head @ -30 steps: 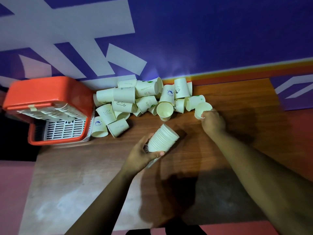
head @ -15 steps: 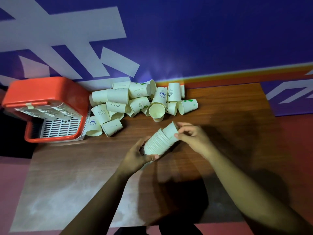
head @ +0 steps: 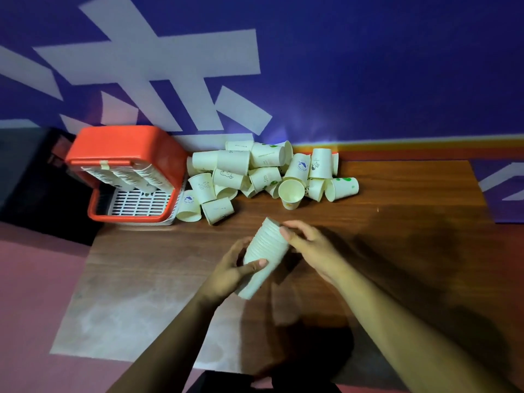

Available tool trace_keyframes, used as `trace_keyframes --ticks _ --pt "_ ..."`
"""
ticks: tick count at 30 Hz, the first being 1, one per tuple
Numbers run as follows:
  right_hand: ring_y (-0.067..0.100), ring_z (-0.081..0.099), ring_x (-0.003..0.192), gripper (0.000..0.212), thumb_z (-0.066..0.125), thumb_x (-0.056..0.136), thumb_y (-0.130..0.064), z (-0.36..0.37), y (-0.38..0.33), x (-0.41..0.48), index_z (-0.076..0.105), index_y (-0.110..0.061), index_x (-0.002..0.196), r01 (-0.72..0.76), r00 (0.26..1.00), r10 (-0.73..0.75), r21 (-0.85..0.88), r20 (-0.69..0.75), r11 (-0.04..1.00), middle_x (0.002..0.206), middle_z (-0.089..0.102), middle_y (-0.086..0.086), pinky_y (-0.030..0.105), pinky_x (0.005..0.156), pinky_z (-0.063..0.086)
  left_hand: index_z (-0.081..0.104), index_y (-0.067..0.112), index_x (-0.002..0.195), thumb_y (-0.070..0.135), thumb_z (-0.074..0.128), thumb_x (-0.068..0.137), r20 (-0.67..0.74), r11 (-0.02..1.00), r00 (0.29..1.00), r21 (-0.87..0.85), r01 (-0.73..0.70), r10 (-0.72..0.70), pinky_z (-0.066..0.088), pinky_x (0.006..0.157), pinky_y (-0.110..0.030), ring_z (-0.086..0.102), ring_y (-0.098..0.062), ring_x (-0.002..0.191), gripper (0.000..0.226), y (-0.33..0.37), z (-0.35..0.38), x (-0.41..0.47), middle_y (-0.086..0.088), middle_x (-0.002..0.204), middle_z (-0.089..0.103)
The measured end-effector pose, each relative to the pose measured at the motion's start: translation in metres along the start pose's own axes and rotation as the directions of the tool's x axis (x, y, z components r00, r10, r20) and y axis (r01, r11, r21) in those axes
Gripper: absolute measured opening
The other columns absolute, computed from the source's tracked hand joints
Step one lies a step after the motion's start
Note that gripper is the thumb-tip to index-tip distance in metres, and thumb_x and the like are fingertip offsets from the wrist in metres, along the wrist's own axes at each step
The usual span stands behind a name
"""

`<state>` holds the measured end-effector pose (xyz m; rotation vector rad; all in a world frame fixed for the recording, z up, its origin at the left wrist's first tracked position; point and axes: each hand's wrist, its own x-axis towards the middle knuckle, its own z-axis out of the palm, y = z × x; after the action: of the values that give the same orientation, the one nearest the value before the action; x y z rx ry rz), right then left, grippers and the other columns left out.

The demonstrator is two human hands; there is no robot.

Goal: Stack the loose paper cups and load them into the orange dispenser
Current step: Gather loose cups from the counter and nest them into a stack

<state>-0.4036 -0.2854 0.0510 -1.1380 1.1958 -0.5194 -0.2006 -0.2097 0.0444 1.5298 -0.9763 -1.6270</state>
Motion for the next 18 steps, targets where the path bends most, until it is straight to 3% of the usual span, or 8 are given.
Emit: trace_keyframes --ticks 2,4,7,10,12,15,18 --pt "0.01 0.061 0.108 0.045 0.066 0.086 -0.05 0.014 -0.005 0.007 0.062 -0.025 0.123 0.002 1.0 -0.002 0.028 0.005 1.0 0.119 0.064 -0.004 0.029 0.089 0.054 0.053 0.014 0.132 0.034 0.072 0.082 -0.014 0.98 0.998 -0.192 0.053 -0.057 0.055 0.076 -0.04 0.067 -0.027 0.099 0.057 0.0 -0.007 -0.003 -0.015 0.124 0.065" --pt "0.008 0.063 0.095 0.036 0.065 0.091 -0.035 0.027 -0.012 0.012 0.06 -0.02 0.124 0.016 1.0 -0.017 0.07 0.014 0.997 0.114 0.065 0.001 0.022 0.075 0.054 0.054 0.012 0.133 0.038 0.066 0.088 -0.007 0.939 0.997 -0.337 0.075 -0.082 0.052 0.083 -0.044 0.065 -0.031 0.1 0.054 0.0 -0.016 -0.008 -0.021 0.122 0.064" --pt "0.003 0.06 0.08 0.037 0.066 0.091 -0.035 0.047 -0.015 0.019 0.061 -0.021 0.125 0.033 0.998 -0.035 0.03 0.048 0.999 0.116 0.066 0.005 0.015 0.067 0.047 0.058 0.017 0.133 0.04 0.059 0.093 0.031 0.924 0.998 -0.378 0.065 -0.058 0.05 0.09 -0.045 0.065 -0.029 0.102 0.045 -0.001 -0.029 -0.015 -0.019 0.121 0.066" --pt "0.001 0.062 0.094 0.038 0.062 0.091 -0.042 0.072 -0.022 0.022 0.059 -0.032 0.128 0.043 0.994 -0.042 -0.011 0.097 0.999 0.12 0.065 -0.008 0.016 0.074 0.047 0.054 0.02 0.136 0.048 0.067 0.089 -0.018 0.935 0.997 -0.349 0.059 -0.069 0.041 0.104 -0.062 0.059 -0.044 0.117 0.056 -0.005 -0.048 -0.022 -0.025 0.133 0.059" --pt "-0.005 0.061 0.103 0.04 0.059 0.094 -0.041 0.091 -0.031 0.023 0.054 -0.035 0.134 0.059 0.99 -0.059 -0.002 0.124 0.998 0.118 0.064 -0.017 0.015 0.08 0.048 0.051 0.018 0.137 0.054 0.073 0.084 -0.103 0.938 0.991 -0.343 0.046 -0.086 0.039 0.105 -0.068 0.055 -0.049 0.122 0.068 -0.009 -0.064 -0.027 -0.025 0.133 0.058" --pt "-0.013 0.057 0.103 0.046 0.057 0.095 -0.041 0.123 -0.045 0.025 0.048 -0.034 0.14 0.078 0.983 -0.075 -0.012 0.165 0.997 0.118 0.06 -0.023 0.018 0.091 0.049 0.047 0.012 0.137 0.05 0.069 0.086 -0.151 0.937 0.986 -0.349 0.012 -0.068 0.047 0.102 -0.058 0.06 -0.04 0.119 0.067 -0.011 -0.094 -0.037 -0.023 0.133 0.059" --pt "-0.002 0.054 0.118 0.057 0.059 0.093 -0.043 0.154 -0.054 0.034 0.039 -0.036 0.146 0.08 0.976 -0.074 -0.026 0.203 0.996 0.133 0.055 -0.017 0.03 0.104 0.046 0.045 0.007 0.138 0.039 0.06 0.091 -0.159 0.926 0.987 -0.374 -0.042 -0.019 0.051 0.097 -0.047 0.063 -0.032 0.116 0.059 -0.007 -0.127 -0.044 -0.024 0.135 0.057"
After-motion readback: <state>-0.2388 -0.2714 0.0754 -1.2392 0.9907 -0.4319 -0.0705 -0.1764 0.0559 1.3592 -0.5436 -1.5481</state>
